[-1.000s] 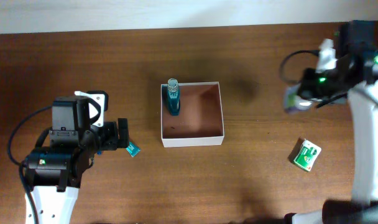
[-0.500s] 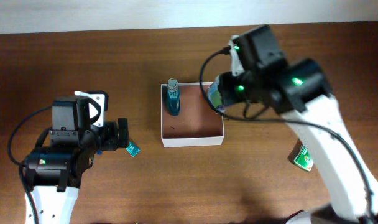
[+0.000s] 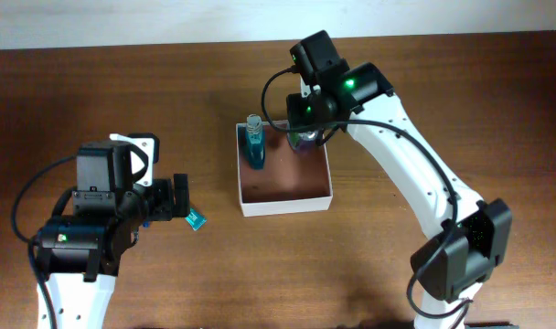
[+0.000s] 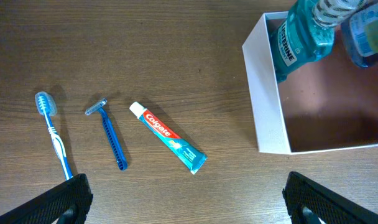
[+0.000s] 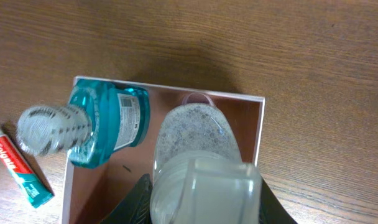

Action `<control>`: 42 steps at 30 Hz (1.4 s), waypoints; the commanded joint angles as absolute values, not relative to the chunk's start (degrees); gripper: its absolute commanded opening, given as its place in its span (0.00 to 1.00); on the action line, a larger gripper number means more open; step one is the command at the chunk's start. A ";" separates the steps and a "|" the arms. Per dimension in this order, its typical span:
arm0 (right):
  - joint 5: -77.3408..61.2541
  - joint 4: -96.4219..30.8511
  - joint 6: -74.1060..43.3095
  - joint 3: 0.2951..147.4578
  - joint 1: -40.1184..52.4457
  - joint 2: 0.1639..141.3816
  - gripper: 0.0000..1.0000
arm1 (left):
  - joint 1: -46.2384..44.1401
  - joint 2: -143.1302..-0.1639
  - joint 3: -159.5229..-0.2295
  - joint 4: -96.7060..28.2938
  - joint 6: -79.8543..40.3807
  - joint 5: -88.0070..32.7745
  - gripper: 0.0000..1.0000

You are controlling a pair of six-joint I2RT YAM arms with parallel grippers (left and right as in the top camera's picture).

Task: Pack container
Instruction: 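Grasp the clear soap pump bottle and place it in the box, then release the pump bottle and move the right gripper to the Dettol bar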

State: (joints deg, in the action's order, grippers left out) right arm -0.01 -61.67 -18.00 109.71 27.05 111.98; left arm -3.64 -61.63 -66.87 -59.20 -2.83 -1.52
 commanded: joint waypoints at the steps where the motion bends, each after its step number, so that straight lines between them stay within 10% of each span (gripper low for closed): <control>1: 0.73 -61.06 -18.33 111.04 27.38 114.06 0.04 | -3.60 -61.60 -67.55 -59.24 -3.38 -1.28 0.99; 18: 5.21 -60.84 -18.31 110.80 26.94 119.37 0.04 | -3.60 -61.60 -67.55 -59.27 -3.38 -1.28 0.99; 22: 5.19 -61.47 -18.31 110.80 26.98 119.37 0.51 | -3.60 -61.60 -67.55 -59.27 -3.38 -1.30 0.99; 38: 11.75 -69.65 -21.89 110.96 26.46 106.06 0.66 | -3.57 -61.60 -67.55 -59.27 -3.38 -1.28 0.99; 42: 16.36 -77.21 -28.42 110.96 19.99 97.49 0.98 | -3.57 -61.60 -67.55 -59.27 -3.38 -1.26 0.99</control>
State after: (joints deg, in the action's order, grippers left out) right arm 10.94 -73.78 -22.68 109.91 25.17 103.59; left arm -3.62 -61.63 -66.87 -59.22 -2.83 -1.52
